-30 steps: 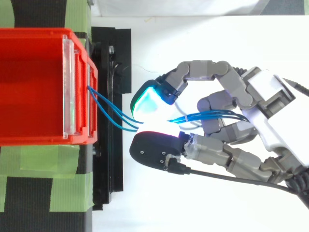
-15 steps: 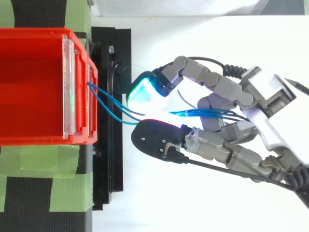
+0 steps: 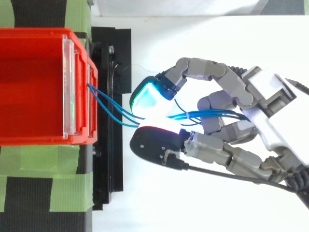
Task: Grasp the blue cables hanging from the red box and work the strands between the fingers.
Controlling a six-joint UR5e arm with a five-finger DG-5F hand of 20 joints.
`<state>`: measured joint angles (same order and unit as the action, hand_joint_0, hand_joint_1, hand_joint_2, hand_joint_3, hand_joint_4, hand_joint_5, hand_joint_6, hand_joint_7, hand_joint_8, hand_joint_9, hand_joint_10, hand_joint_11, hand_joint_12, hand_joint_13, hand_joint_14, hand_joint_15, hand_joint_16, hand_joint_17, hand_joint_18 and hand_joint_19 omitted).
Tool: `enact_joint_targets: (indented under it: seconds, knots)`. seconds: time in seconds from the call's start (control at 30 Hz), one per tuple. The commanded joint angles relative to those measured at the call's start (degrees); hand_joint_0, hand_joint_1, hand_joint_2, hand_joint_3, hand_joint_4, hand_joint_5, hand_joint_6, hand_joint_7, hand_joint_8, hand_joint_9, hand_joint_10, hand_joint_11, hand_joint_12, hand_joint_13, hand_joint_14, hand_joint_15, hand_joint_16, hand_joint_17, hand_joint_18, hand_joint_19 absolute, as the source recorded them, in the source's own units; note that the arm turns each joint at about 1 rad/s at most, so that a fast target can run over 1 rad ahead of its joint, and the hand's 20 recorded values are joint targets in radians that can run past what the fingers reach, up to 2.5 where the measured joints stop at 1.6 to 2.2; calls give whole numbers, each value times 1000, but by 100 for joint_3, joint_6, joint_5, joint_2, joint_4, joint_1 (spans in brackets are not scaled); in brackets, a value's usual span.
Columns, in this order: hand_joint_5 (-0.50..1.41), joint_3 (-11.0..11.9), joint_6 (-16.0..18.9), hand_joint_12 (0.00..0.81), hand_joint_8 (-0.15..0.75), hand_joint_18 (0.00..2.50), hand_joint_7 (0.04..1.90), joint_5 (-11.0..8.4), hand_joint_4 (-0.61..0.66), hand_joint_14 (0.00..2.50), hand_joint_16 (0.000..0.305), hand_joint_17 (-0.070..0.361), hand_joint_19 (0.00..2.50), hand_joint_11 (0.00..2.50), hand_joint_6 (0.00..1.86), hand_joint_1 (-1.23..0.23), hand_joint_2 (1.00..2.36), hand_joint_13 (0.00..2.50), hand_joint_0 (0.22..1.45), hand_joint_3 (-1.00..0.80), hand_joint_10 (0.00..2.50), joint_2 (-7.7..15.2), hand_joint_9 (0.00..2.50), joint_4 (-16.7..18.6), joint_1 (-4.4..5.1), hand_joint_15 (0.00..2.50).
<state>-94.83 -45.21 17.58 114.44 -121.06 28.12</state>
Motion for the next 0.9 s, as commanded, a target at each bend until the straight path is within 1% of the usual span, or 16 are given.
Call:
enact_joint_targets:
  seconds: [0.0, 0.1, 0.17, 0.23, 0.27, 0.3, 0.37, 0.43, 0.47, 0.53, 0.57, 0.63, 0.73, 0.77, 0.8, 0.87]
  knots:
    - [566, 0, 267, 537, 369, 2045, 1428, 0, 275, 2500, 198, 149, 795, 2500, 7, -606, 1012, 1757, 1225, -110, 2500, 0, 1558, 48, 0, 1566]
    - [575, 0, 381, 537, 369, 2045, 1359, 0, 271, 2500, 198, 149, 795, 2500, 12, -642, 1004, 1757, 1107, -84, 2500, 0, 1558, 65, 0, 1566]
    - [559, 0, 416, 537, 369, 2045, 1348, -9, 294, 2500, 198, 149, 795, 2500, 12, -587, 1246, 1757, 888, -156, 2500, 0, 1558, 65, 0, 1566]
    - [551, 0, 416, 537, 369, 2045, 1376, -9, 282, 2500, 198, 149, 795, 2500, 10, -580, 1279, 1757, 847, -177, 2500, 0, 1558, 56, 0, 1566]
    - [535, 0, 425, 537, 369, 2045, 1429, -9, 244, 2500, 198, 149, 795, 2500, 5, -625, 1153, 1757, 955, -42, 2500, 0, 1558, 39, 0, 1566]
    - [510, 0, 434, 537, 369, 2045, 1433, -9, 223, 2500, 198, 149, 795, 2500, 69, -658, 1196, 1757, 1008, -5, 2500, 0, 1558, 39, 0, 1566]
    - [421, 0, 469, 537, 369, 2045, 1321, -9, 137, 2500, 198, 149, 795, 2500, 496, -669, 1002, 1757, 1256, 167, 2500, 0, 1558, 30, 0, 1566]
    - [315, 0, 530, 537, 369, 2045, 1235, -9, 111, 2500, 198, 149, 795, 2500, 854, -675, 1003, 1757, 1271, 167, 2500, 0, 1558, 12, 0, 1566]
    - [142, 0, 557, 537, 369, 2045, 1114, -9, 108, 2500, 198, 149, 795, 2500, 1200, -749, 1040, 1757, 1164, 132, 2500, 0, 1558, 4, 0, 1566]
    - [45, 0, 566, 537, 369, 2045, 1030, -9, 162, 2500, 198, 149, 795, 2500, 1332, -811, 1299, 1757, 831, -17, 2500, 0, 1558, 4, 0, 1566]
    - [28, 0, 574, 537, 369, 2045, 1076, -9, 165, 2500, 198, 149, 795, 2500, 1356, -797, 1000, 1757, 844, -79, 2500, 0, 1558, 4, 0, 1566]
    - [30, 0, 574, 537, 369, 2045, 1106, -9, 153, 2500, 198, 149, 795, 2500, 1381, -784, 1008, 1757, 828, -294, 2500, 0, 1558, 4, 0, 1566]
    - [-55, 0, 583, 537, 369, 2045, 1122, -9, -24, 2500, 198, 149, 795, 2500, 1461, -791, 1168, 1757, 1000, -107, 2500, 0, 1558, -5, 0, 1566]
    - [-35, 0, 583, 537, 369, 2045, 1151, -9, 1, 2500, 198, 149, 795, 2500, 1422, -705, 1124, 1757, 1150, 12, 2500, -9, 1558, -5, 0, 1566]
    - [71, 0, 583, 537, 369, 2045, 1130, -9, 75, 2500, 198, 149, 795, 2500, 1318, -647, 1003, 1757, 1234, 60, 2500, 0, 1558, -5, 0, 1566]
    - [290, 0, 583, 537, 369, 2045, 1173, -9, 140, 2500, 198, 149, 795, 2500, 972, -629, 1006, 1757, 1249, -10, 2500, 0, 1558, -5, 0, 1566]
